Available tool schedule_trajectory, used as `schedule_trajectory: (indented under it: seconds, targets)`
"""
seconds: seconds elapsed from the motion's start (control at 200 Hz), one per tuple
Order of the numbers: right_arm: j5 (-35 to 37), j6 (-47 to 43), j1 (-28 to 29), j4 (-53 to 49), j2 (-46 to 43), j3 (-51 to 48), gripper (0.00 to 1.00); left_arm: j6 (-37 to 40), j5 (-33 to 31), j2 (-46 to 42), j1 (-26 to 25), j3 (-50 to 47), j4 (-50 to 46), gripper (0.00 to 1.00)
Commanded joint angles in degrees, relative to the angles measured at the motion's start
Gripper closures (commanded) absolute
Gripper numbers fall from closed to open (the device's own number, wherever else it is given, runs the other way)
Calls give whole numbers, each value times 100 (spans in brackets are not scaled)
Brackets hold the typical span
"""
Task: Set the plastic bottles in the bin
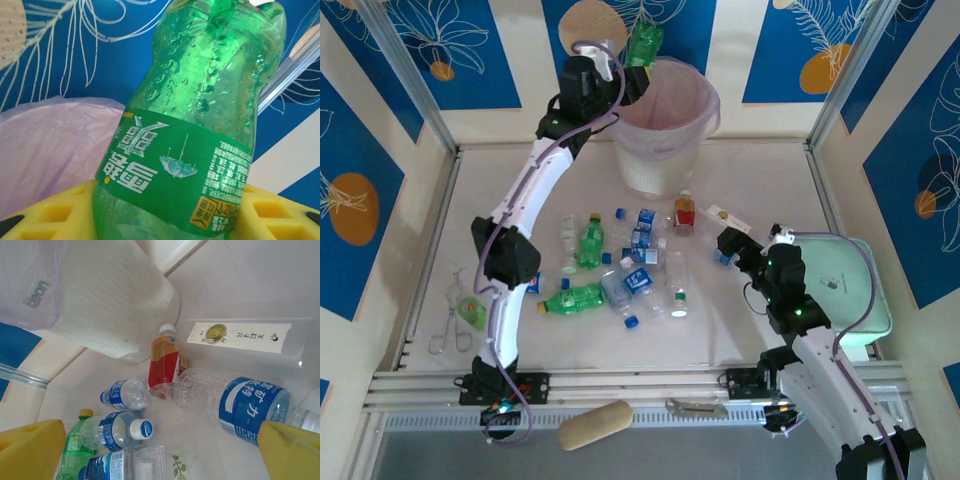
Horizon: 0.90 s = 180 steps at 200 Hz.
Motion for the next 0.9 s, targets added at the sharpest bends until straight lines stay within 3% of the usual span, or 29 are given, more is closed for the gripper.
schedule_trajectory:
  seconds: [0.0,0.29,0.56,0.675,0.895]
  targets:
    - [91,150,-13,-164,-207,-112,1,-161,-192,372,-16,314,260,60]
    - [108,126,-13,-359,-433,-222,1,-311,-182,707,-16,315,395,56]
    - [209,-45,-18,-414,-453,-154,1,-243,-169,609,-17,308,389,25]
    - [239,-113,-31,-438,-450,-111,1,-271,-106,512,-16,307,409,2]
    - [246,-185,-48,-504,-437,-20,1,-355,118,188,-16,290,439,0]
